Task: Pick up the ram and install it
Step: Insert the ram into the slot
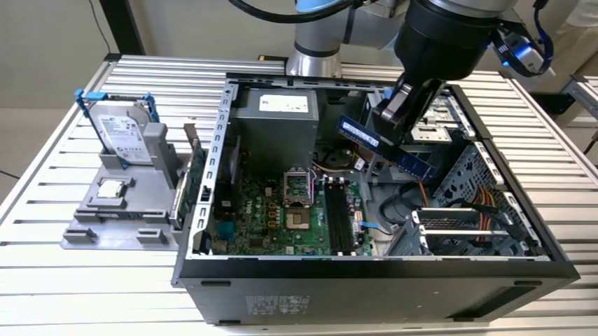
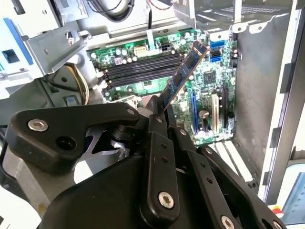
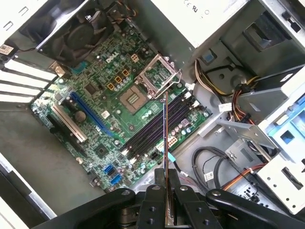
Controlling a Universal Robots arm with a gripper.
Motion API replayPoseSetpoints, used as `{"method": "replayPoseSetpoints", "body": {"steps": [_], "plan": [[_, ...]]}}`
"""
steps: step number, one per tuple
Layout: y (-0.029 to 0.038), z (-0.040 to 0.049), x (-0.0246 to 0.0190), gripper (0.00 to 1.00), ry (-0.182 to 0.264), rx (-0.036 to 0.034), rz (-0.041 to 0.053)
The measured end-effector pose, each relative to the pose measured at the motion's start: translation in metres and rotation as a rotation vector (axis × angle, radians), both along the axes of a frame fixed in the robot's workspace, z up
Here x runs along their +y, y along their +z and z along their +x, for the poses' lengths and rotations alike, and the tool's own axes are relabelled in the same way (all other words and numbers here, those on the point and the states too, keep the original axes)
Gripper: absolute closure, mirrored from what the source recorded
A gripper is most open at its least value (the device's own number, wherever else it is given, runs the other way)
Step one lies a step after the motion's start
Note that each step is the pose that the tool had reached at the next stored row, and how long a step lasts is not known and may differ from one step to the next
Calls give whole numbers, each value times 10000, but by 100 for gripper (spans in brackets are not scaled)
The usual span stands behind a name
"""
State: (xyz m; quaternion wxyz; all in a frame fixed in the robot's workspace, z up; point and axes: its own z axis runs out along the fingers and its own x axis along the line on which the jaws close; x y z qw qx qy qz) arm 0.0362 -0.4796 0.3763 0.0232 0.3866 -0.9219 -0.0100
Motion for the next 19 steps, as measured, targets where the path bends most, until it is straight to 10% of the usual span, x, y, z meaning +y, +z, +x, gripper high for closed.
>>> {"method": "replayPoseSetpoints", "body": {"steps": [19], "plan": [[0,0,0,100,-883,0,-1]]}}
